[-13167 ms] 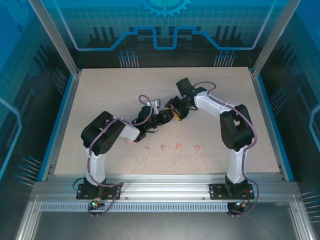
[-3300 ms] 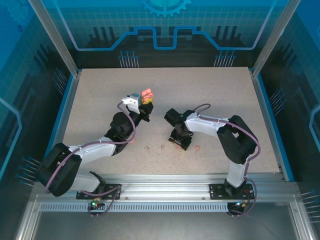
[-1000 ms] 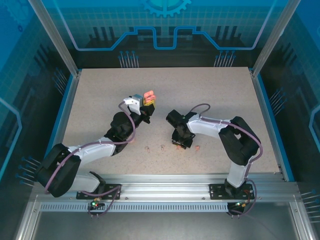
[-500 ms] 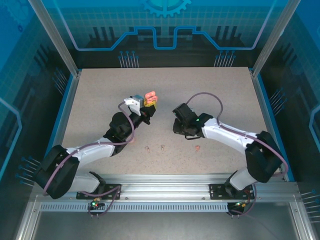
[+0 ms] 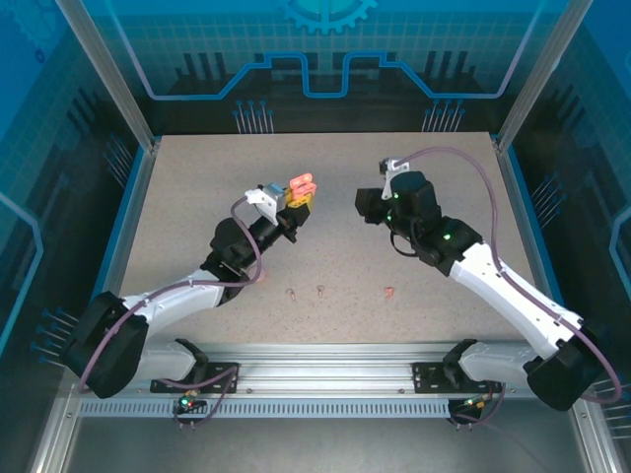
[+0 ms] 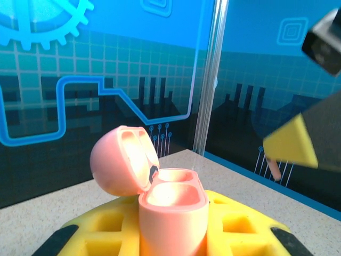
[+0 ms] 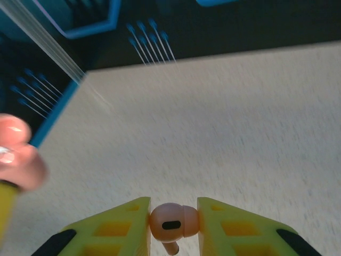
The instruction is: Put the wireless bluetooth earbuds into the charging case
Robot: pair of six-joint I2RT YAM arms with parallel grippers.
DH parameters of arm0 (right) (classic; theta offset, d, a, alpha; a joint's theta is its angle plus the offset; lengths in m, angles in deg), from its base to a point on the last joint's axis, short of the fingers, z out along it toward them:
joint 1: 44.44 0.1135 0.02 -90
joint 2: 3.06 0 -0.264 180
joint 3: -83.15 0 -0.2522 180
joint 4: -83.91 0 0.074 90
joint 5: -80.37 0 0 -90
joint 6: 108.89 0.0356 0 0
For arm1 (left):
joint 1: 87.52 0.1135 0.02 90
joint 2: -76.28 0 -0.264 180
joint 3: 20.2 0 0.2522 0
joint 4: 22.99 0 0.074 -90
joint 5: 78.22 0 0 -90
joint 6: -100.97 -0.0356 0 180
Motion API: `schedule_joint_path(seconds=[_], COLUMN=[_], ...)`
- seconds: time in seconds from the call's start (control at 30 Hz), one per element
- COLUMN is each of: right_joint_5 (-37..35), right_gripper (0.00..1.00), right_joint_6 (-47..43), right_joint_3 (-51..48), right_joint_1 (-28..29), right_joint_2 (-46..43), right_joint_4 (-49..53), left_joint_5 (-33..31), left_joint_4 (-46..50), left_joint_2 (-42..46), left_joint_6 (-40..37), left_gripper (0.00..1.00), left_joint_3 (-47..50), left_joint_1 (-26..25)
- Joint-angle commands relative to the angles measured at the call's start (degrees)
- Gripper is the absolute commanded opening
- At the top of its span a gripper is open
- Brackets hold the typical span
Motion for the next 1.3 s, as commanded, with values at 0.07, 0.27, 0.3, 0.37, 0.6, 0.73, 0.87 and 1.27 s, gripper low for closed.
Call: schedule_joint_path(seconds=[0.07,0.27,0.3,0.37,0.6,0.73,0.87,1.27], right_joint_5=[4.53,7.79,8.36,9.63,12.37,13.73,14.77,15.74], right_gripper=[0.27,0.27,0.28,0.27,0.27,0.28,0.27,0.27], right_joint_6=[-4.50,-4.97,-4.80,-4.88,-5.43,-5.58,-6.14,-4.45], right_joint_3=[5.77,8.64,8.62,8.37,6.80,5.43,4.25,2.48], right_joint_1=[-0.58,-0.48,-0.46,-0.40,-0.13,-0.13,-0.22,-0.82], right_joint_2=[-0.63,-1.61,-1.91,-2.54,-4.01,-4.18,-3.82,-1.99], right_joint_4=[-6.89,-9.85,-10.45,-11.89,-15.65,-17.56,-19.24,-22.34], left_joint_5=[2.61,-2.71,-3.62,-4.83,-4.18,-3.92,-3.75,-4.34], left_joint_4=[-4.10,-9.15,-10.94,-13.19,-15.70,-15.80,-15.71,-13.70], left_joint_2=[-1.04,-4.91,-5.94,-7.77,-14.04,-16.12,-16.90,-16.95], left_joint_6=[-6.77,-13.40,-13.79,-14.16,-16.19,-16.24,-16.35,-16.08], left_gripper=[0.00,0.00,0.00,0.00,0.00,0.00,0.00,0.00], left_joint_3=[-3.75,-7.40,-8.03,-9.76,-16.75,-18.83,-19.63,-20.69], left_joint_1=[-1.63,-5.13,-5.57,-6.13,-7.74,-8.23,-8.62,-9.48])
